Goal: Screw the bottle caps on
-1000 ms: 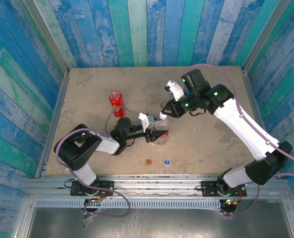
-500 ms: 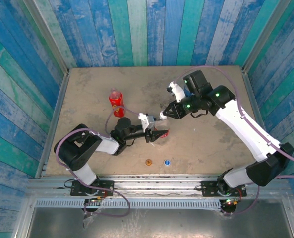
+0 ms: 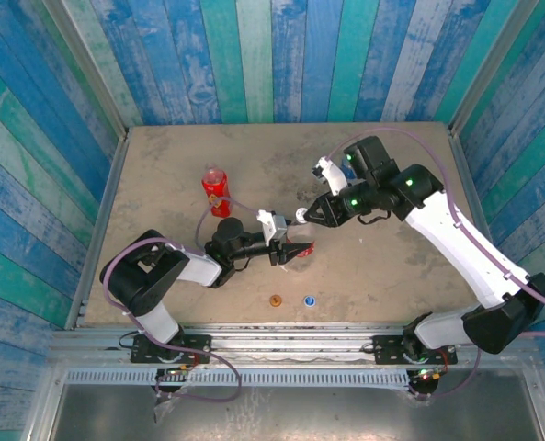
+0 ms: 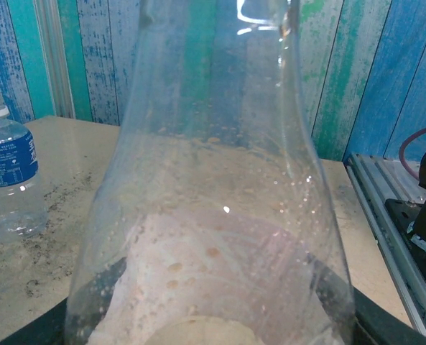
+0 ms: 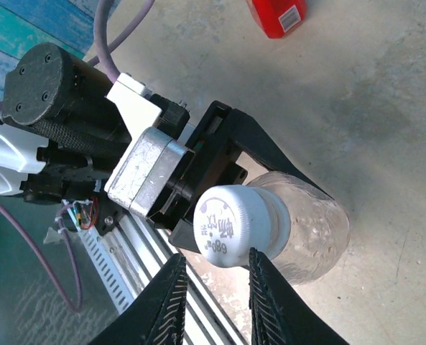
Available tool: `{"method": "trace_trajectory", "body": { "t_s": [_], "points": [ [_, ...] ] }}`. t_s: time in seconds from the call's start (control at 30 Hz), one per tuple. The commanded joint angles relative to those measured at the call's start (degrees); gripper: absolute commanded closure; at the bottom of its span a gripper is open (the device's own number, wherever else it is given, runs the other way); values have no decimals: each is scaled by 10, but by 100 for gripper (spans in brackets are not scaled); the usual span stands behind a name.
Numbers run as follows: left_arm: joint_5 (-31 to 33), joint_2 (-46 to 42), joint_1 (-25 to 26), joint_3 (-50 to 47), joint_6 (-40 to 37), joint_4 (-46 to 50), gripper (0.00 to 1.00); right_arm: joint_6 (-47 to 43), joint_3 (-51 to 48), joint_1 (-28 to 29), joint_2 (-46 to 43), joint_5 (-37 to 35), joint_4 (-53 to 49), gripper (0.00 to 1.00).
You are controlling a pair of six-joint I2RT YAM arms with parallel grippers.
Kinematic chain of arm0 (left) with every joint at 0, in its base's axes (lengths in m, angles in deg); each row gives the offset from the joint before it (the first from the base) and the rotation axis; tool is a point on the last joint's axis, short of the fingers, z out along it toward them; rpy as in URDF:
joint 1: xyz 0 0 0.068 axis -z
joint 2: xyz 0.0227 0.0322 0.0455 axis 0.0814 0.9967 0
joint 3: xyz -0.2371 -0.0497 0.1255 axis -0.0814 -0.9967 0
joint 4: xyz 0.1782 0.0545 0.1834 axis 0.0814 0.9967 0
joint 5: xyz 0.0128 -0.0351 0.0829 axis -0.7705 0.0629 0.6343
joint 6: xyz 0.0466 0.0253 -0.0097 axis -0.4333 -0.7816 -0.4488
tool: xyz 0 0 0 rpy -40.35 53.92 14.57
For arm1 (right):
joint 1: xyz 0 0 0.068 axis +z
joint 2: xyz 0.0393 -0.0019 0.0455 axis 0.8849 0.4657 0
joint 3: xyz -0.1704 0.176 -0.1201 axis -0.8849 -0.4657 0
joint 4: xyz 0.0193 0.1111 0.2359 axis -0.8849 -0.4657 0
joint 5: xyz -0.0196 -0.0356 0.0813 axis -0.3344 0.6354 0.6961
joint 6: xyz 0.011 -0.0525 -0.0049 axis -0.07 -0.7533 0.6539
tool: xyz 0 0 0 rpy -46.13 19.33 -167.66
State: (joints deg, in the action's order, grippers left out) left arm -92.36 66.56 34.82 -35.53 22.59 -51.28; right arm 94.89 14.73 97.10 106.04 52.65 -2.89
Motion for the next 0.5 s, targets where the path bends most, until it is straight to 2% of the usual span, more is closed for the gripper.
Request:
{"method": "trace_trajectory", "body": {
  "t_s": [0.0,0.17,0.47],
  "points": [
    [-5,7,2,0,4,27,39,13,4,2,-4,-17,-13,72],
    [-6,6,2,-1,3,30,39,22,17,2,7,-44,-12,72],
    [-9,8,2,2,0,34,39,18,27,1,13,-15,-3,66]
  ]
}}
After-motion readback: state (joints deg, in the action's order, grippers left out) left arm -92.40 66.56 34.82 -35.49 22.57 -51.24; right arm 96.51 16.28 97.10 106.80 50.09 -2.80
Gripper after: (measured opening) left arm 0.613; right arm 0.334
